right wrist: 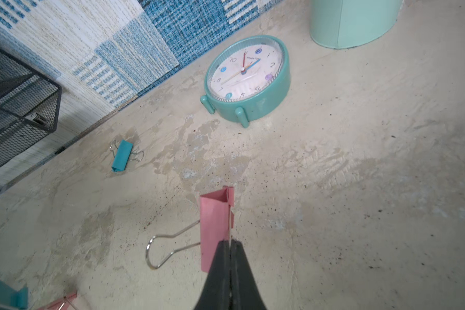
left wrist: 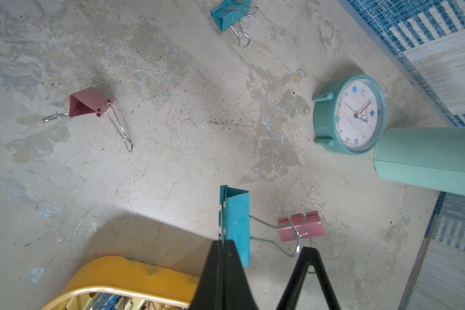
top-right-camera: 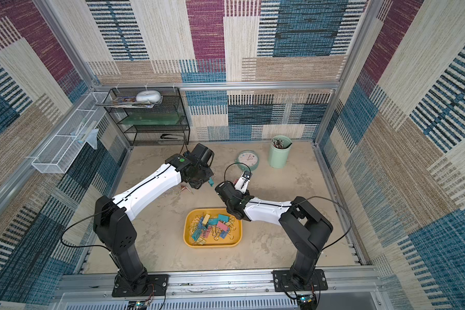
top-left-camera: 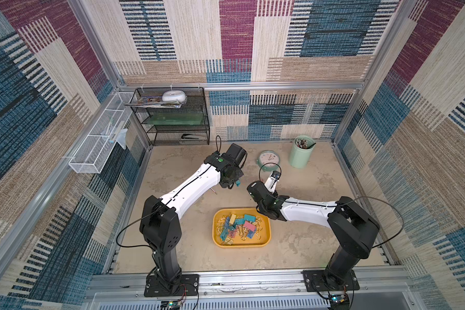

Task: Put the binder clips in the storage box
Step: Pick up the binder clip at the center of the board, then place the binder clip in the storage box.

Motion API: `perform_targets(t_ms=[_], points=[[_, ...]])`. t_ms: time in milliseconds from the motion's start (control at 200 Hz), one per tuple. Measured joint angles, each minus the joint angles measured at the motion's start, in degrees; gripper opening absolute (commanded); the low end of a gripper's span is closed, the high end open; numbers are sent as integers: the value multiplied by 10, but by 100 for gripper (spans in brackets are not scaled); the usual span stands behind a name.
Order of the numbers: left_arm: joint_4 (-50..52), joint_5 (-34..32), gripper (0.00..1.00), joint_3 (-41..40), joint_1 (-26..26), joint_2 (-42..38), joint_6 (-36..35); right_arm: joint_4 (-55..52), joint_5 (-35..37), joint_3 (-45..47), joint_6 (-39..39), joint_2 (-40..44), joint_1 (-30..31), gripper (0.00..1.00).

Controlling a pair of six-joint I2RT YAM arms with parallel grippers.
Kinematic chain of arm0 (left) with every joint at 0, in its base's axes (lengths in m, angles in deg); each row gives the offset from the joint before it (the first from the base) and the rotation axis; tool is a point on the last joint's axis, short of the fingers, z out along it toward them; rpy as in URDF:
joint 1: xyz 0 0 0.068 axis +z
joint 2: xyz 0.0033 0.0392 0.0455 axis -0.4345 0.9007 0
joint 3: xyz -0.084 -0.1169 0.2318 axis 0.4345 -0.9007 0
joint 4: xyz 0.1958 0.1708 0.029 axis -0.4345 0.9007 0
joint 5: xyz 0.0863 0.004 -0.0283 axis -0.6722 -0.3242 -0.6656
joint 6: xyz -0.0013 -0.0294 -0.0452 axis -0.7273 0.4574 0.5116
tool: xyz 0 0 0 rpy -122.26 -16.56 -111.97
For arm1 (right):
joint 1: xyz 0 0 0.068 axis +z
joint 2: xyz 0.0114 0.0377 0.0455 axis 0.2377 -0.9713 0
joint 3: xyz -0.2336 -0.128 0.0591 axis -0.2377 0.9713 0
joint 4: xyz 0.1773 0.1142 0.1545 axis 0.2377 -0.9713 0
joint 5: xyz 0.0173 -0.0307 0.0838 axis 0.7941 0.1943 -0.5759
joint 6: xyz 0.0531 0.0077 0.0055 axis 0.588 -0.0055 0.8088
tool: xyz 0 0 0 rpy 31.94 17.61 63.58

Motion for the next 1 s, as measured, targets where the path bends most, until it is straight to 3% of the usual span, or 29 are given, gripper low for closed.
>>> perform_targets(t_ms=[90,245,421,596,776,1002], points=[[-12,10,0,-23,1,-22,-71,17,-70,28,-73,63,-15,0],[-58,48,0,-108,-3,-118,-221,40,-266,116,-207,273,-12,0],[-96,106,0,-236,-20,-228,-307,-49,-412,175,-254,436,27,0],[-115,120,0,-280,-83,-266,-332,-149,-445,238,-243,465,42,0],[-129,113,0,-288,-113,-259,-332,-193,-450,260,-227,437,44,38],[-140,115,0,-311,-163,-256,-332,-213,-400,237,-204,547,46,49]])
